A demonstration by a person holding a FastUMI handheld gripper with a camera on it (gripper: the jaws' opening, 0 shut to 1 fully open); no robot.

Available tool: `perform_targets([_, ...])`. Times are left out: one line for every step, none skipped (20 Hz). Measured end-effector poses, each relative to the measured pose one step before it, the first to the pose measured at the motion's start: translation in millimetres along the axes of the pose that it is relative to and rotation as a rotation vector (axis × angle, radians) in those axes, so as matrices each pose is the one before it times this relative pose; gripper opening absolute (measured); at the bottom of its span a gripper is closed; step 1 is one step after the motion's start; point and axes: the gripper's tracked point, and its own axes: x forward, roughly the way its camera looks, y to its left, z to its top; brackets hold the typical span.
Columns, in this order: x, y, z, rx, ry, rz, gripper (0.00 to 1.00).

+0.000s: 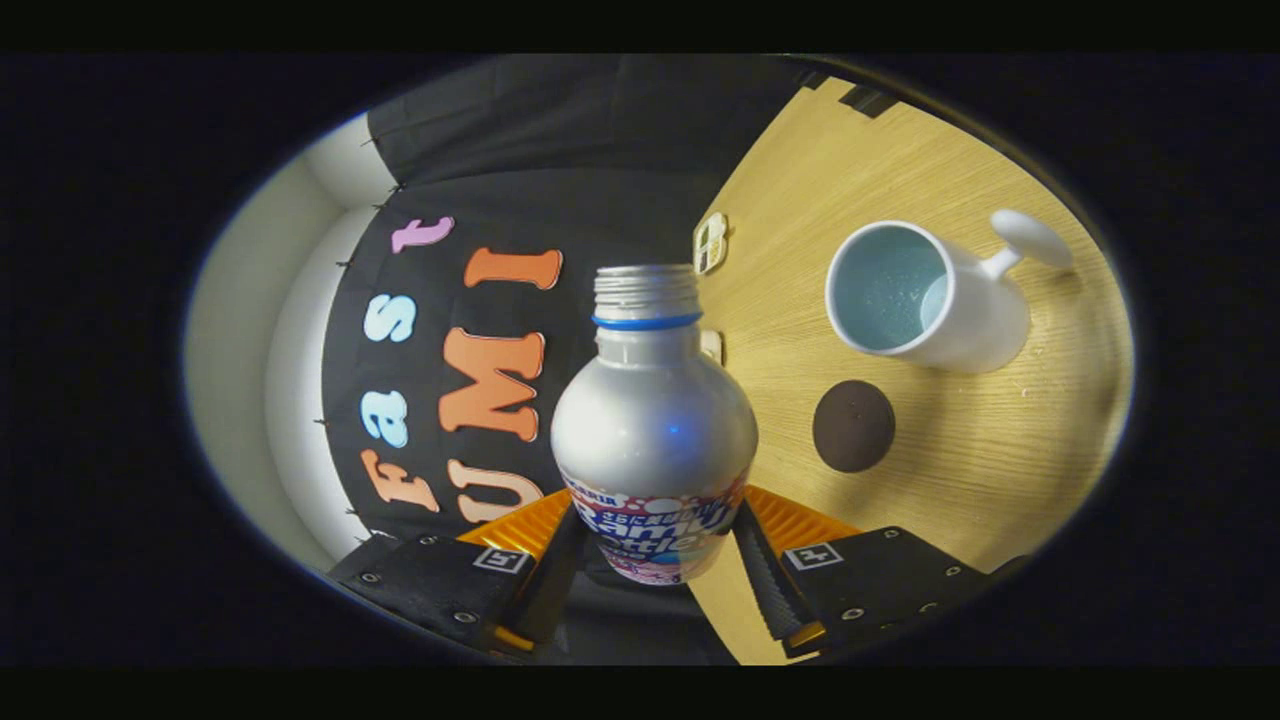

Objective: Take the bottle from table, then pour the juice into the cup, finally place the bottle on the coaster

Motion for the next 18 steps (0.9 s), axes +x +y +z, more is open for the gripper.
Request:
perform_targets([-0.85,2.01,1.26,0.02007,-0.00071,0.00348,0.77])
perform_targets([0.41,0.85,-0.19,0.01583,0.00036,0.00160,0.77])
perform_targets([1.07,1.49,0.94,0.01114,0.00005,0.00049,0.77])
perform_targets([0.83,0.45,1.38,0.00908,-0.00231,-0.00220,0.77])
perform_targets([-0.02,0.27,1.55,0.01000,-0.00326,-0.00366,0.77])
perform_targets([0.25,0.84,1.90,0.01429,-0.00172,-0.00011,0.77])
perform_targets([0.33,2.29,2.06,0.01732,-0.00310,0.00156,0.77])
perform_targets([1.29,1.04,2.58,0.01919,-0.00351,-0.00021,0.77])
perform_targets([-0.23,0.21,2.92,0.01743,-0.00436,-0.00005,0.77])
perform_targets([1.10,-0.69,1.91,0.01592,-0.00303,-0.00170,0.77])
perform_targets([0.16,0.53,1.10,0.01534,-0.00339,-0.00097,0.77])
perform_targets([1.59,0.45,1.65,0.01695,-0.00212,-0.00041,0.77])
perform_targets([-1.03,1.63,0.60,0.01831,-0.00023,0.00260,0.77])
perform_targets([2.28,1.87,0.26,0.01767,0.00059,0.00460,0.77])
perform_targets([-0.36,1.59,-0.95,0.01493,0.00030,0.00219,0.77])
perform_targets([1.97,-0.25,0.58,0.01115,0.00148,-0.00114,0.77])
perform_targets([0.28,1.10,-0.32,0.00905,-0.00086,-0.00243,0.77])
perform_targets([1.39,0.28,0.11,0.00847,-0.00039,-0.00153,0.77])
